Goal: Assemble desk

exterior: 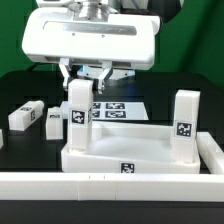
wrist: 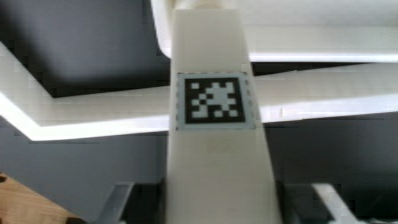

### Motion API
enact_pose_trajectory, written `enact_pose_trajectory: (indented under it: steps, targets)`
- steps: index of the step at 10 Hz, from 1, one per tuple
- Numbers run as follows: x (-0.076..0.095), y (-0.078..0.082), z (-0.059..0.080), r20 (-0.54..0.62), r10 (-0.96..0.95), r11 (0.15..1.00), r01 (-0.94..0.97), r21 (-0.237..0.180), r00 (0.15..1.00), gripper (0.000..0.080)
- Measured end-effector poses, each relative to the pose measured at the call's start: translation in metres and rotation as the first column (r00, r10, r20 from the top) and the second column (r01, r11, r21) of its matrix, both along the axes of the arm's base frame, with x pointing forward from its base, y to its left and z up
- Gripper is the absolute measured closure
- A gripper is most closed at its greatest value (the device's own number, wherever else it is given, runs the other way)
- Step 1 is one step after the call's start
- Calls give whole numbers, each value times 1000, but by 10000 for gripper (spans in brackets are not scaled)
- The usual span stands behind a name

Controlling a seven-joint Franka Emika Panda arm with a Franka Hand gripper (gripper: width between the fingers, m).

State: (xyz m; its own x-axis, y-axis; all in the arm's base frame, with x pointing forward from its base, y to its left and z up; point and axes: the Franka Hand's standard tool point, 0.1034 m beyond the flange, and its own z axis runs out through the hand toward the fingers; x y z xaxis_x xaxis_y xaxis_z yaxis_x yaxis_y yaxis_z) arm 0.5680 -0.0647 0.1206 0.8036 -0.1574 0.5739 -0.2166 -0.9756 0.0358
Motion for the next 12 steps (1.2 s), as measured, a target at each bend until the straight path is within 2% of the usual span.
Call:
enact_pose_trajectory:
  steps: [4, 5, 6, 9, 10, 12]
  targets:
    - [-1, 1, -3, -18, 1, 1000, -1, 7, 1000, 509]
    - [-1, 1, -3, -18, 1, 1000, -1, 7, 1000, 334]
    - [-1, 1, -3, -19, 1, 1000, -1, 7, 1000, 209]
    - [-1, -4, 0, -19, -7, 1000, 7, 9, 1000, 161]
    - [0, -5, 6, -24, -9, 1000, 9, 18, 1000, 152]
    - [4, -5, 28, -45, -9, 999, 11, 53, 999, 150]
